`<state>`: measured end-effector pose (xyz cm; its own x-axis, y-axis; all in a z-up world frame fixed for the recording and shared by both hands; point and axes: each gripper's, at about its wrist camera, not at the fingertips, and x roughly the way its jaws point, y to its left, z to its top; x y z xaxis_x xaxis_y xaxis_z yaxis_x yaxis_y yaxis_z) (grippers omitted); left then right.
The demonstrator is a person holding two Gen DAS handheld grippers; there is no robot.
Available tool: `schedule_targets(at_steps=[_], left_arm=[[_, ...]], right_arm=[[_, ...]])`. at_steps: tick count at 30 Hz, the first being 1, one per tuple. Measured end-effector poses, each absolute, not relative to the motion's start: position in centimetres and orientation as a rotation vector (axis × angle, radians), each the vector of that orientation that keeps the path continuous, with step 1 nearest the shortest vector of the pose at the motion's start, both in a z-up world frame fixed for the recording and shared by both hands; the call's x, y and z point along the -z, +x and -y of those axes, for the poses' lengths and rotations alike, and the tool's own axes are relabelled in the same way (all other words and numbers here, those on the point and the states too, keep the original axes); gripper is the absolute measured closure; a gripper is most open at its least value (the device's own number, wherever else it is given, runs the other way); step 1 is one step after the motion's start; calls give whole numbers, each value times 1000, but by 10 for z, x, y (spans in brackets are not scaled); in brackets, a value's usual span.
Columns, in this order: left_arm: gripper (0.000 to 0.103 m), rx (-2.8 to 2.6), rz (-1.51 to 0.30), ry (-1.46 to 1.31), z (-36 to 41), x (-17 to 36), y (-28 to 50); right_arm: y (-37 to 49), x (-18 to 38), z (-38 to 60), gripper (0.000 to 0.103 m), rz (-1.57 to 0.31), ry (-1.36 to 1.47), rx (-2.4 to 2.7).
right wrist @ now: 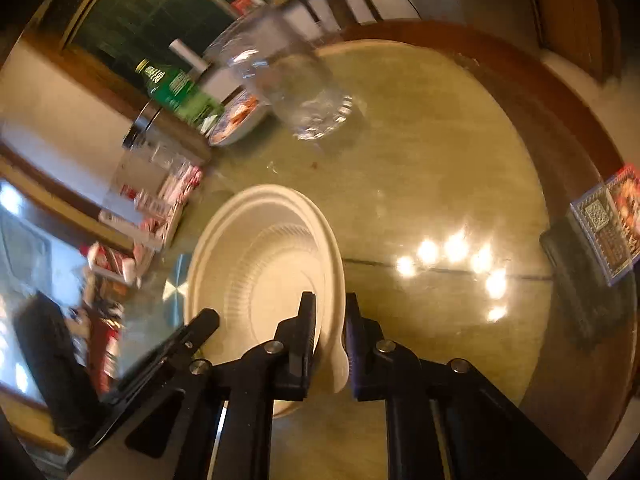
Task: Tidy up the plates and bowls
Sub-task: 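Lift the white bowl tilted up with both grippers and hold it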
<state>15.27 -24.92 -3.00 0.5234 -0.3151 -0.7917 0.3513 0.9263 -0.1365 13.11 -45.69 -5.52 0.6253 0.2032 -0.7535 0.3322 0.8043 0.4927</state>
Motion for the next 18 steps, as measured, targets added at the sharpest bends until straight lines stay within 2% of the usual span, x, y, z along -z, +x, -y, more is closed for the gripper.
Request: schedule_targets(at_steps=[10,18], left_arm=[[91,202,-819,-21,137,14,136],[91,89,-787,-66,72,23,131]], right_arm=[[142,36,347,90,-826,574,-54],[150,39,264,90,-795,476,-116]])
